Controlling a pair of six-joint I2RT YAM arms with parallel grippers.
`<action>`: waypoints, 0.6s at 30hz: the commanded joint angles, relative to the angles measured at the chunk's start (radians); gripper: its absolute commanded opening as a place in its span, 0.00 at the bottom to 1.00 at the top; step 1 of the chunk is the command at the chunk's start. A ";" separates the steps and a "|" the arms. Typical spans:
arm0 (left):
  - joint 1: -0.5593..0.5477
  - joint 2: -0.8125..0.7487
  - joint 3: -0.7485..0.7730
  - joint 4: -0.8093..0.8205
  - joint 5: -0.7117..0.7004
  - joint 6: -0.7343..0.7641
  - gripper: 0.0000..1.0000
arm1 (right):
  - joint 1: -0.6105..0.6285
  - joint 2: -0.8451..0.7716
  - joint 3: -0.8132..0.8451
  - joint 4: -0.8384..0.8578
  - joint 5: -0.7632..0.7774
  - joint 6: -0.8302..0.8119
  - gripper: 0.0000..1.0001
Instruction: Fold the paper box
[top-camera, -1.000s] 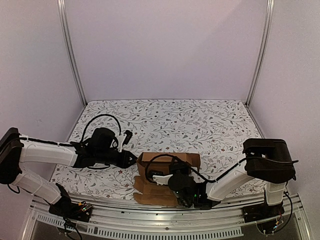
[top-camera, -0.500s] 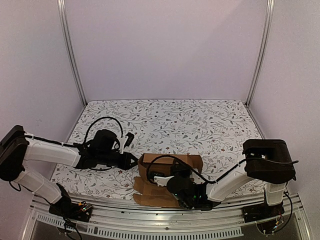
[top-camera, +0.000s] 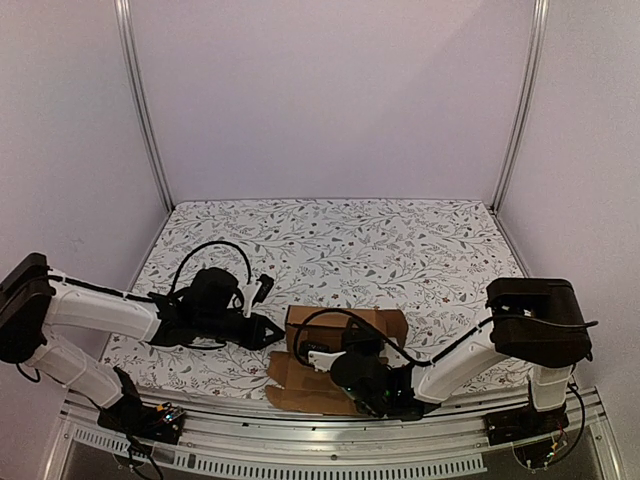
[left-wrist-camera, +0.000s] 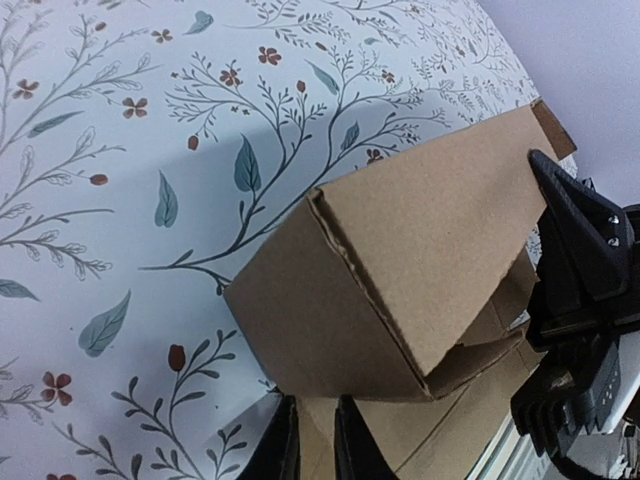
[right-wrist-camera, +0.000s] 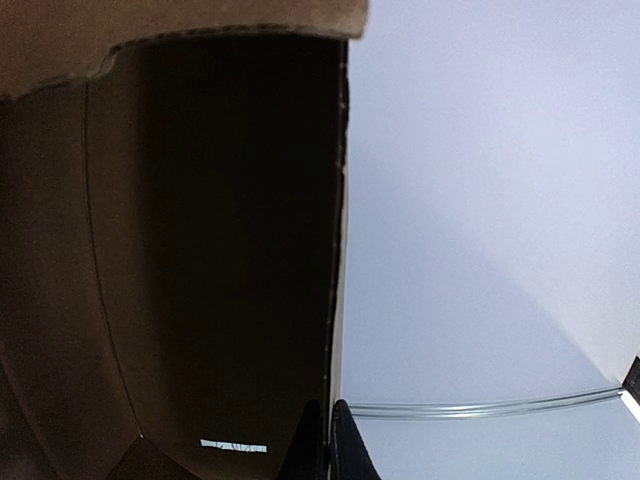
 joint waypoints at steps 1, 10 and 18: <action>-0.032 -0.030 -0.029 -0.003 -0.042 -0.008 0.14 | 0.007 -0.008 -0.005 -0.102 -0.028 0.042 0.00; -0.058 0.006 -0.035 0.085 -0.096 0.039 0.21 | 0.008 -0.030 0.010 -0.182 -0.033 0.097 0.00; -0.067 0.052 -0.014 0.127 -0.133 0.079 0.26 | 0.008 -0.052 0.023 -0.264 -0.043 0.173 0.00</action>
